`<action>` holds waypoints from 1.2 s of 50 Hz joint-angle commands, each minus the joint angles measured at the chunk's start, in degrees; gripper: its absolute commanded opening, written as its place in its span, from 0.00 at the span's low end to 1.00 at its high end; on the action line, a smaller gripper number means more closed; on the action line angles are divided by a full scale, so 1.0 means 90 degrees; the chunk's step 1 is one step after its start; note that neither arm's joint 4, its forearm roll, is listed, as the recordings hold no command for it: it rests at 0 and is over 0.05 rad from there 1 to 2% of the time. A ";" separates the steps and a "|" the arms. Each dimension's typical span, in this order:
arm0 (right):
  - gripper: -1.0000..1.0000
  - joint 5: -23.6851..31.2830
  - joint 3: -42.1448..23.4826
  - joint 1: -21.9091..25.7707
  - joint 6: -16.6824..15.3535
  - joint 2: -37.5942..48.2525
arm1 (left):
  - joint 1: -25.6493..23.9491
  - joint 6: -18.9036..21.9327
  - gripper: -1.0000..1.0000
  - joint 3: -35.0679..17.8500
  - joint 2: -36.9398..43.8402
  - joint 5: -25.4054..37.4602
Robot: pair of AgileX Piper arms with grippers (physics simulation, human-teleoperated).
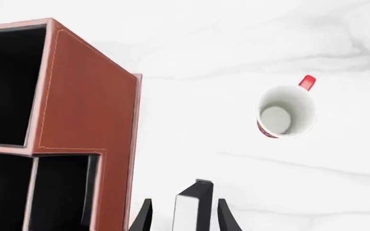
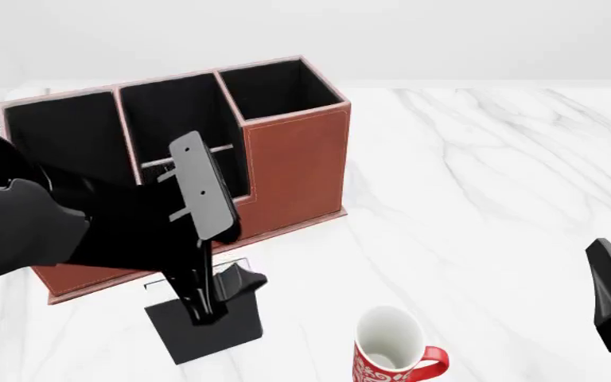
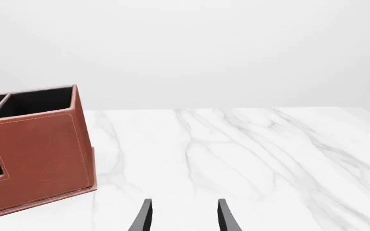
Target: Pick up the book and place it in the front compartment of the caddy.
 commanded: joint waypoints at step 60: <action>1.00 0.0006 -0.0002 0.0000 -0.0013 -0.0009 | 0.0102 -0.0375 1.00 0.0647 0.0914 -0.0888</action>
